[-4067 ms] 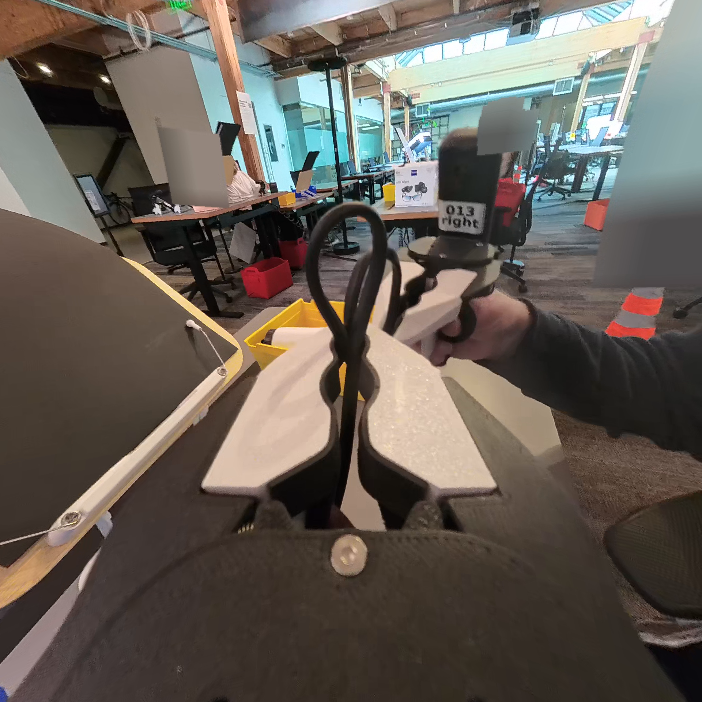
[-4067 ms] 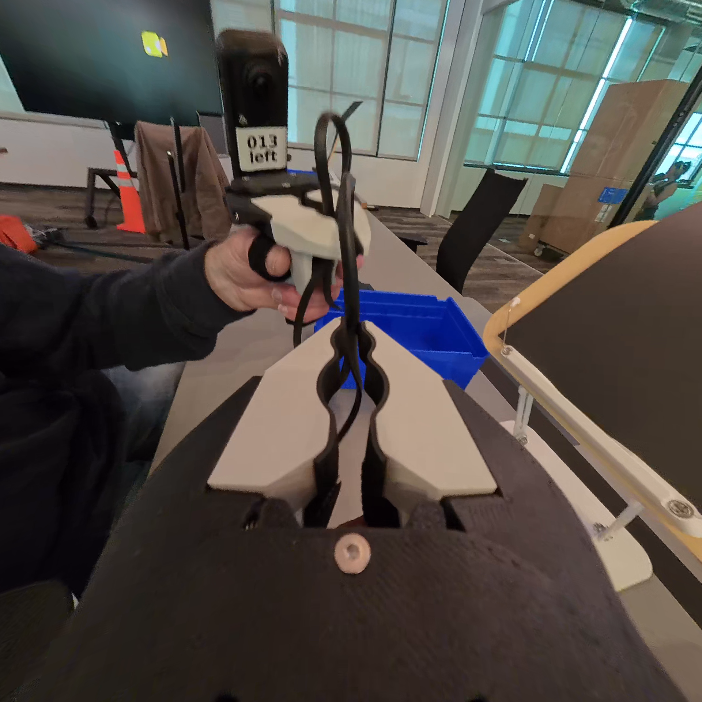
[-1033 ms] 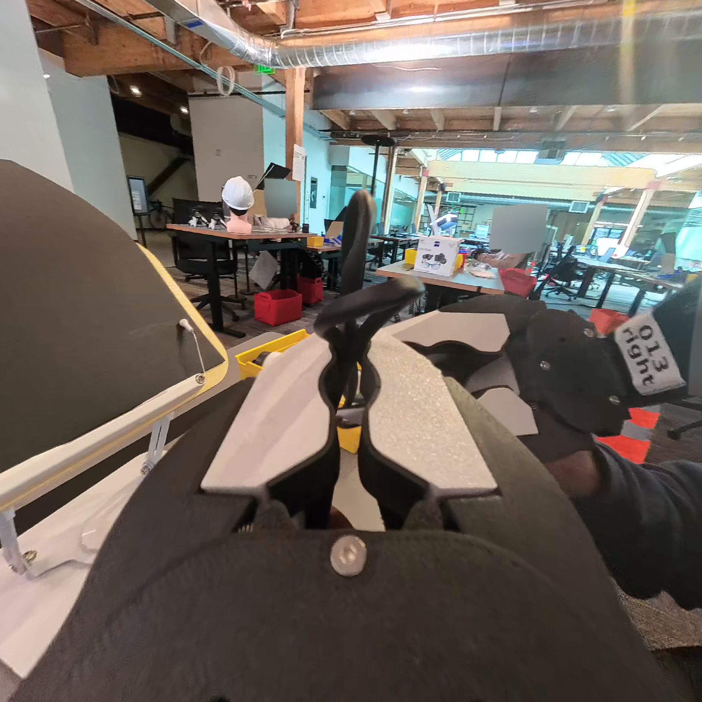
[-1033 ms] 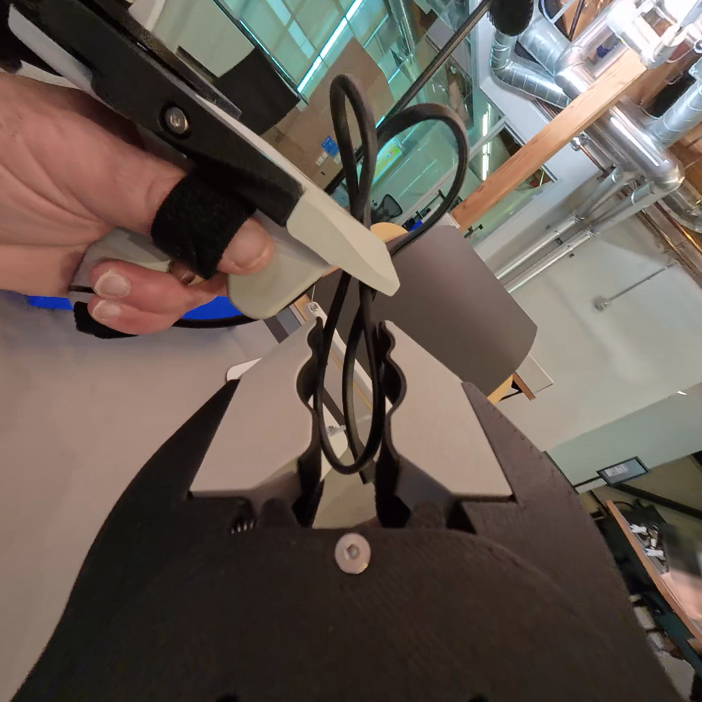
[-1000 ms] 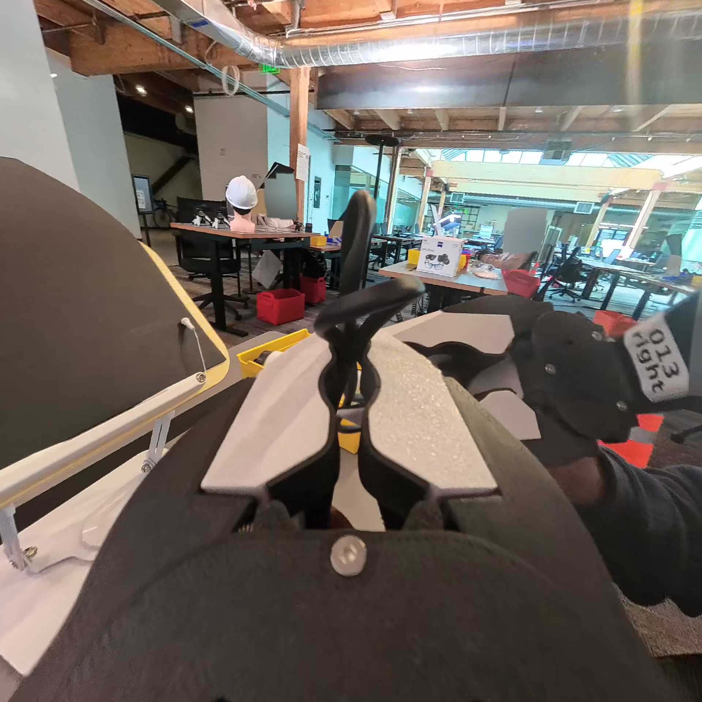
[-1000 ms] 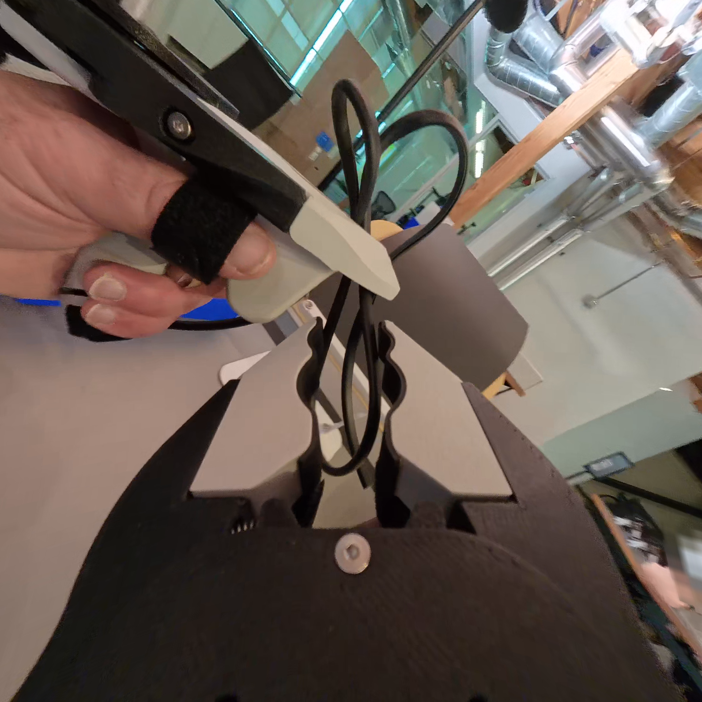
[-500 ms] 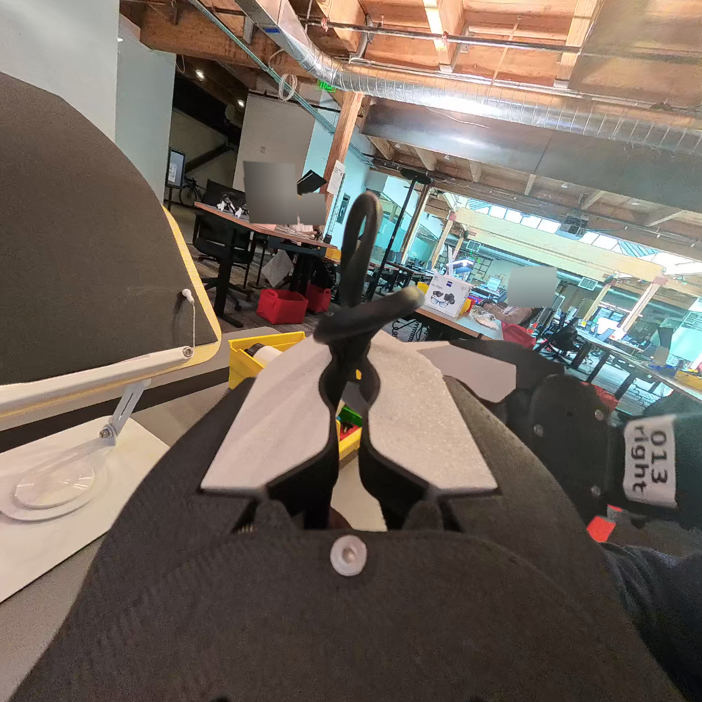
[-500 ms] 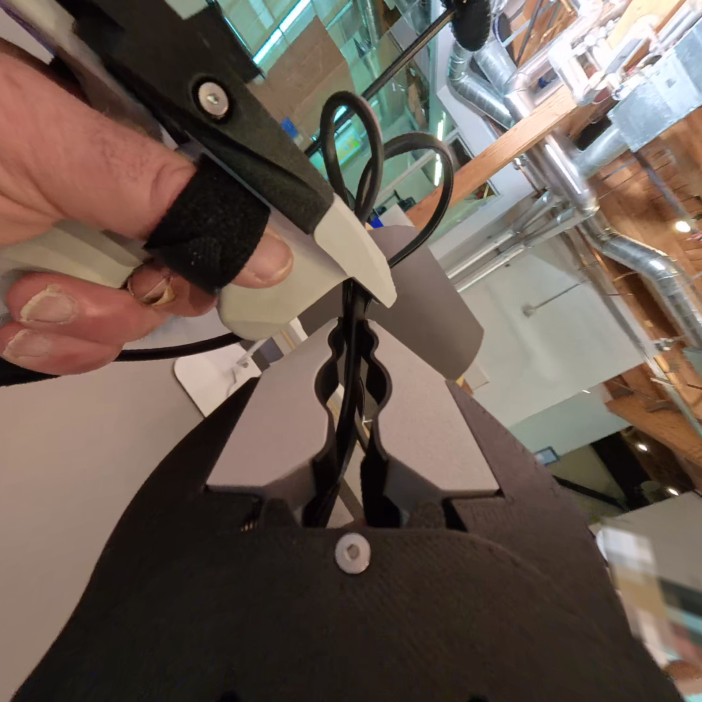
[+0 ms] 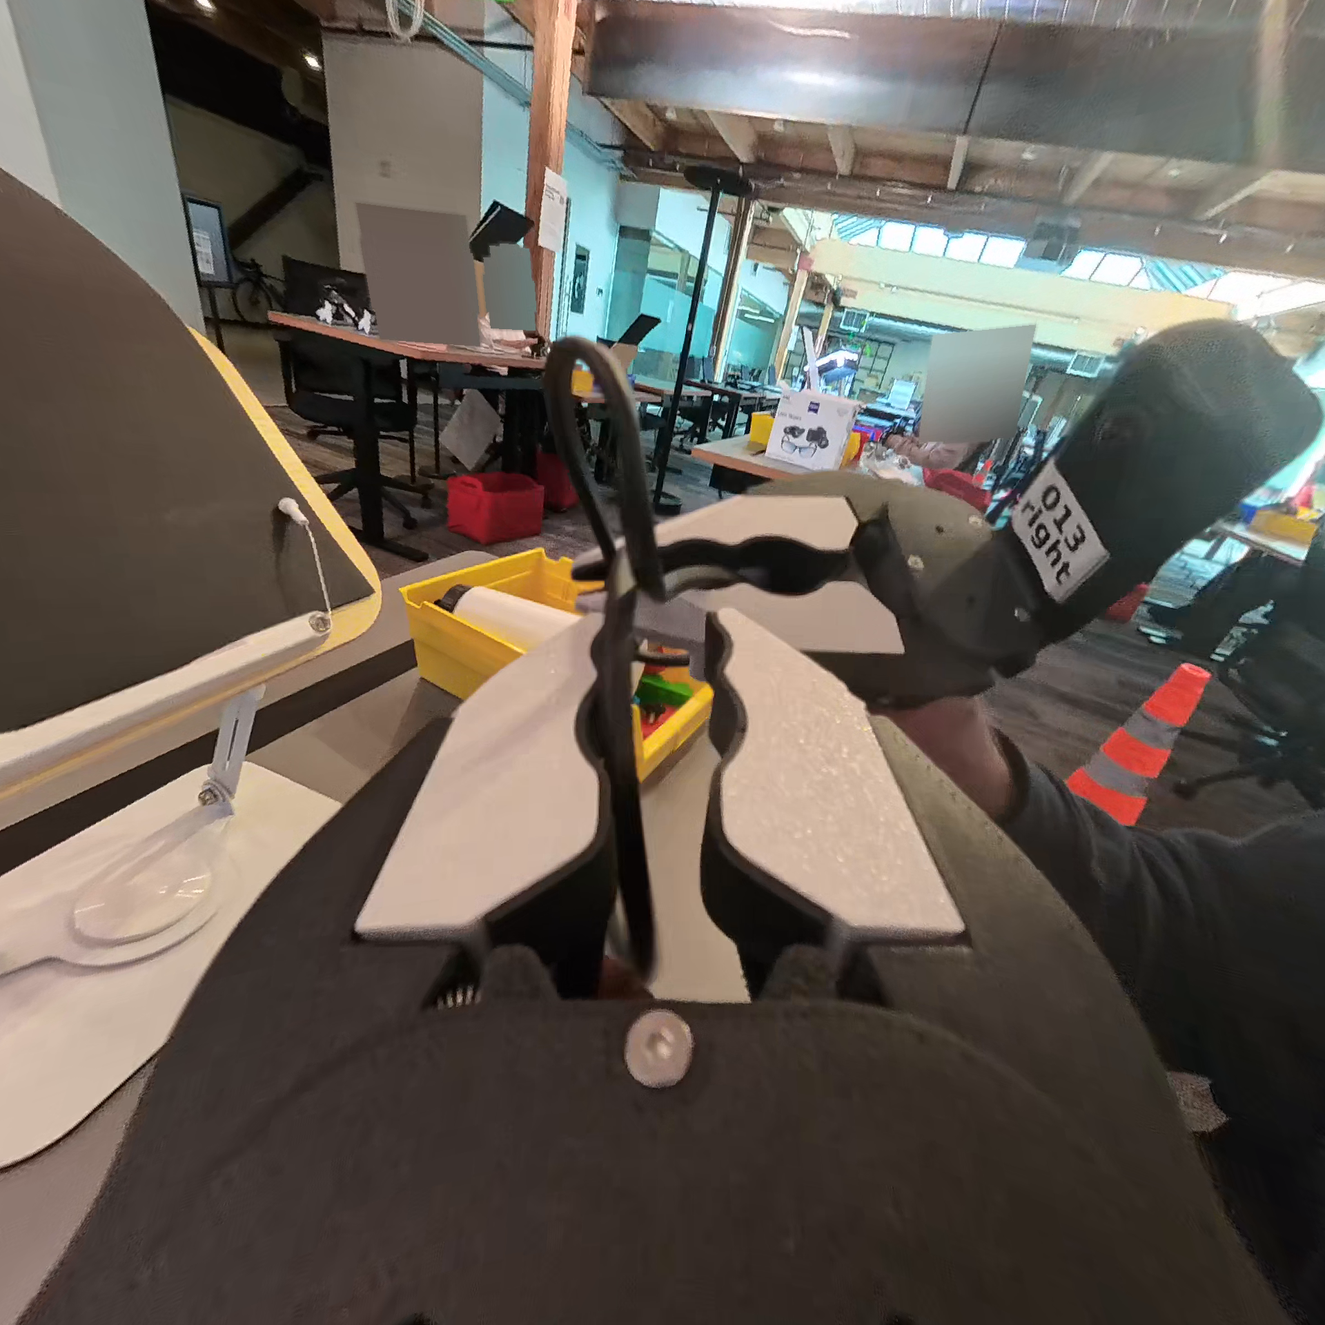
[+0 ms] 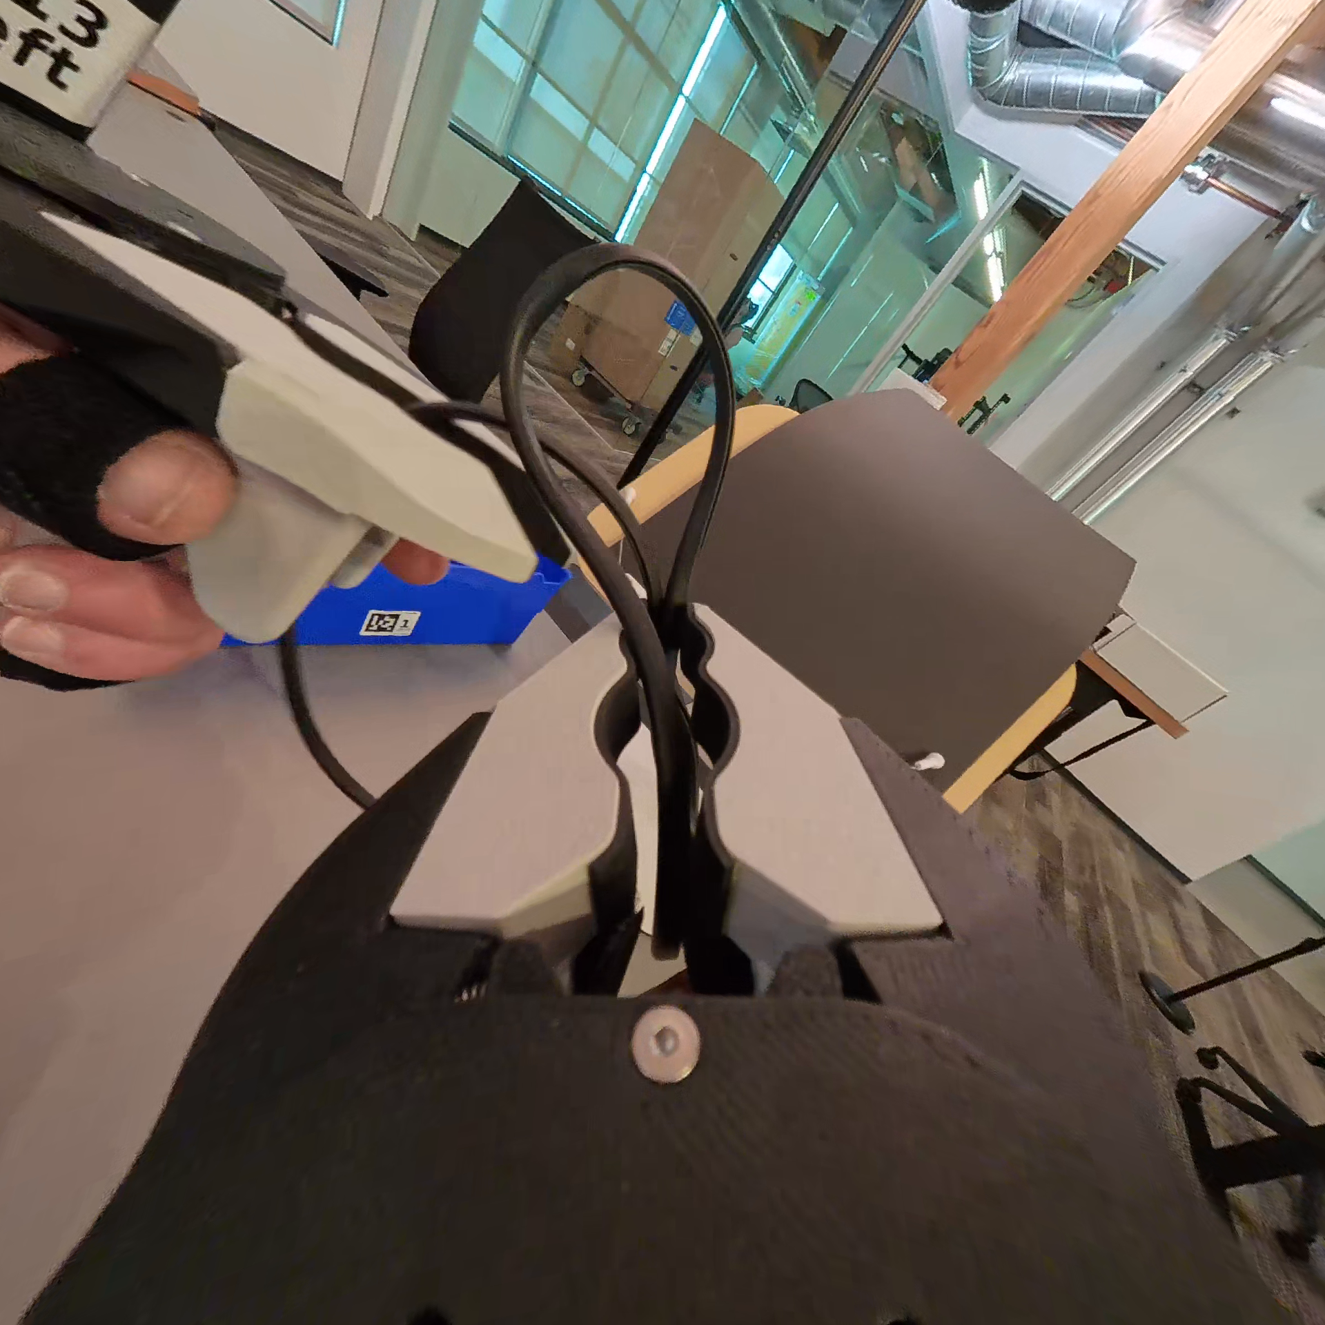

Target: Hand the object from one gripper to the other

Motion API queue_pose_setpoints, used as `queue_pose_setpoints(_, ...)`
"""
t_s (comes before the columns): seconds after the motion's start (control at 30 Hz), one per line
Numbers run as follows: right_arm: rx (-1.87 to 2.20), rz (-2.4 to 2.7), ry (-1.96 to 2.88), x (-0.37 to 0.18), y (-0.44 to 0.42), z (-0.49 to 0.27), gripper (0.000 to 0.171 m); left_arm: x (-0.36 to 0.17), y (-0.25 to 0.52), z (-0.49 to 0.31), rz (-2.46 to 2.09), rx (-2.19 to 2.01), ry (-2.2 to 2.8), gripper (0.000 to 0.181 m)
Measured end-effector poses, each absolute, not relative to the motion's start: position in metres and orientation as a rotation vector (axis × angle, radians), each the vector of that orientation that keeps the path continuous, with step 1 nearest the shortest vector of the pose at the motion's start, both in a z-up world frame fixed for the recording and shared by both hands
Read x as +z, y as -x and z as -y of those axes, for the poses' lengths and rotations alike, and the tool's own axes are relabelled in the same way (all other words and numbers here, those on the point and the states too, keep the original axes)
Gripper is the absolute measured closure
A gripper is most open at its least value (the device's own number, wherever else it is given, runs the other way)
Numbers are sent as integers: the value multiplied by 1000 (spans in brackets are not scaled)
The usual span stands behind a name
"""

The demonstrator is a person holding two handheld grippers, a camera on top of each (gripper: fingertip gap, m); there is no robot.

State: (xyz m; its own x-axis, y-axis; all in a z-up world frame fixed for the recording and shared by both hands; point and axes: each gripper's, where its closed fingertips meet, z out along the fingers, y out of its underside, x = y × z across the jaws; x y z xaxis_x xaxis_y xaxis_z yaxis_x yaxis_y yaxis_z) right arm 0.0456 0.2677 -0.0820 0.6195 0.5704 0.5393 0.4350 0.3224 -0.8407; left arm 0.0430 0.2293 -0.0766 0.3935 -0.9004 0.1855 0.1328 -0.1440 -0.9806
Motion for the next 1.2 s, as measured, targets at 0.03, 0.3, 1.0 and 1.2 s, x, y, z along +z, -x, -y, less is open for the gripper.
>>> queue_pose_setpoints(0.03, 107, 971, 1299, -82, -47, -268, 166, -80, -43, -228, -752, -1052, 1432, 161)
queue_pose_setpoints(0.3, 129, 975, 1310, -81, -51, -268, 166, -108, -38, -223, -808, -1044, 1510, 170)
queue_pose_setpoints(1.0, -86, 1235, 1320, -106, -49, -272, 166, -137, -55, -167, -1538, -372, 1516, 177)
queue_pose_setpoints(1.2, -174, 1417, 1223, -122, -42, -260, 166, -102, -49, -162, -1673, -243, 1465, 176)
